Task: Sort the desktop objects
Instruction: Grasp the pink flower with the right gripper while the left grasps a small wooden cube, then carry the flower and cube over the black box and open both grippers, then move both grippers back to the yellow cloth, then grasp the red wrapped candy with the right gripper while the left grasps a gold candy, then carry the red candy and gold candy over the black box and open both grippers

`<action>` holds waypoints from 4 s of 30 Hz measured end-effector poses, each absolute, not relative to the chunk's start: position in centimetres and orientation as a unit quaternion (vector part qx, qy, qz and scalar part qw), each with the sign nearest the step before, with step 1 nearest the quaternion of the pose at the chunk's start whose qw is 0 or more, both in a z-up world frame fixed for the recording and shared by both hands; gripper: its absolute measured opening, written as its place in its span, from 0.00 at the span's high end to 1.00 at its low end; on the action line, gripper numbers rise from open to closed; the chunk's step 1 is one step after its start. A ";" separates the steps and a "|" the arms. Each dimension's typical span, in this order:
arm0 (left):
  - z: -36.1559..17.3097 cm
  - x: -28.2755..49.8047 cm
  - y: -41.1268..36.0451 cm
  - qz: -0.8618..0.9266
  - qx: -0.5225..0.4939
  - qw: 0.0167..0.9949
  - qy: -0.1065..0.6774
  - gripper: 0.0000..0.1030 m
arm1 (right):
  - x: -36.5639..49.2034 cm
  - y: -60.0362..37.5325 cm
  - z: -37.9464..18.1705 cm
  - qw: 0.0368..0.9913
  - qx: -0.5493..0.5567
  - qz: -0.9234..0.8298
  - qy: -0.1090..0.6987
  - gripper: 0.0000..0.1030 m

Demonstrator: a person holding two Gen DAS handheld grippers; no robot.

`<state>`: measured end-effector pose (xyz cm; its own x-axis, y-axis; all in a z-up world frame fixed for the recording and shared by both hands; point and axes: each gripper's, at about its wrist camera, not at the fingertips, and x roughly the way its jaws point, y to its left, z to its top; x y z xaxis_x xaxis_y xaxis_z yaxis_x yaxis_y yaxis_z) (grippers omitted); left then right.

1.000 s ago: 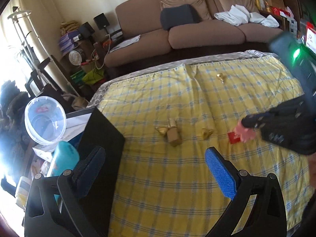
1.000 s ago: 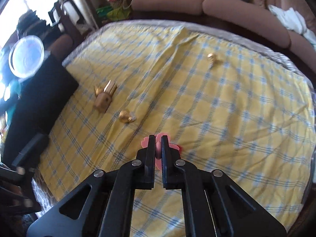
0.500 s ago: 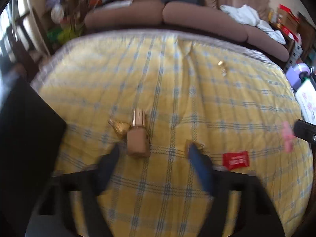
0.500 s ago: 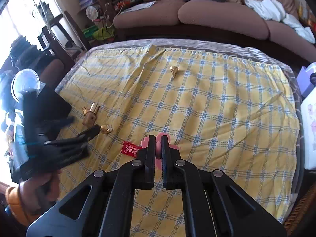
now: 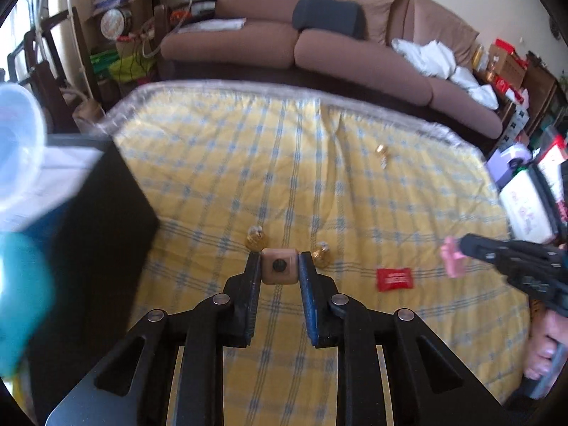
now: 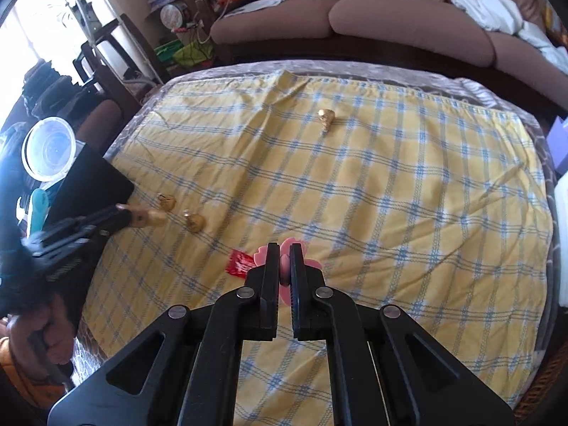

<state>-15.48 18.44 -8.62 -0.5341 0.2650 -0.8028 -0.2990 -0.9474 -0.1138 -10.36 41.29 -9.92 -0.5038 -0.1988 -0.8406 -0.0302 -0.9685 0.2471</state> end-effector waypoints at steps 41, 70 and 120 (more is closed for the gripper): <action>-2.9 -9.5 -16.3 0.907 -0.384 -0.030 -0.169 0.78 | -12.5 -1.3 -1.8 0.338 0.365 -0.866 0.043 0.95; -2.0 -9.5 2.0 0.856 -0.477 0.183 -0.082 0.10 | -11.0 29.1 -9.4 0.133 0.550 -0.810 0.153 0.36; -5.4 -8.9 13.2 0.893 -0.405 0.144 0.133 0.83 | -12.2 39.5 -5.4 0.214 0.471 -0.854 -0.049 0.79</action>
